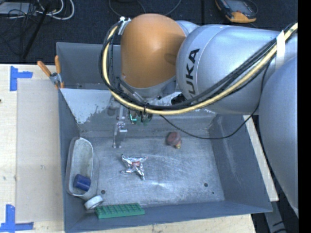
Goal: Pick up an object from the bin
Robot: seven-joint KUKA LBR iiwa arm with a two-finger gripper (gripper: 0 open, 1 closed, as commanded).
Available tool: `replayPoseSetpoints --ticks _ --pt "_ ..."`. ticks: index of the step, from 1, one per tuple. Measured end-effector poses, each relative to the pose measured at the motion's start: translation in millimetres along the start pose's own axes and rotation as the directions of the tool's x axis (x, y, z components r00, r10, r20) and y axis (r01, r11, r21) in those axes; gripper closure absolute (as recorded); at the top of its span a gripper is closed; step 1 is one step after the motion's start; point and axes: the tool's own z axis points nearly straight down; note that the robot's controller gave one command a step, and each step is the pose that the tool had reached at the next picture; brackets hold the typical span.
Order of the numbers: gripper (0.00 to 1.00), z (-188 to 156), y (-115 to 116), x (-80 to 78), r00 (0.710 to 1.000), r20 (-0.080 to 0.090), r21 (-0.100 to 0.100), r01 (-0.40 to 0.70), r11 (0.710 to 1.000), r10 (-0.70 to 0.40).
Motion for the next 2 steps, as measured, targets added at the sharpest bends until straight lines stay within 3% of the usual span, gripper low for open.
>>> replayPoseSetpoints --ticks 1,2 --pt "0.00 174 -90 33.0 0.979 0.014 -0.002 0.201 0.980 -0.201" --pt "0.00 143 -78 48.9 0.981 0.009 0.000 0.194 0.981 -0.194"
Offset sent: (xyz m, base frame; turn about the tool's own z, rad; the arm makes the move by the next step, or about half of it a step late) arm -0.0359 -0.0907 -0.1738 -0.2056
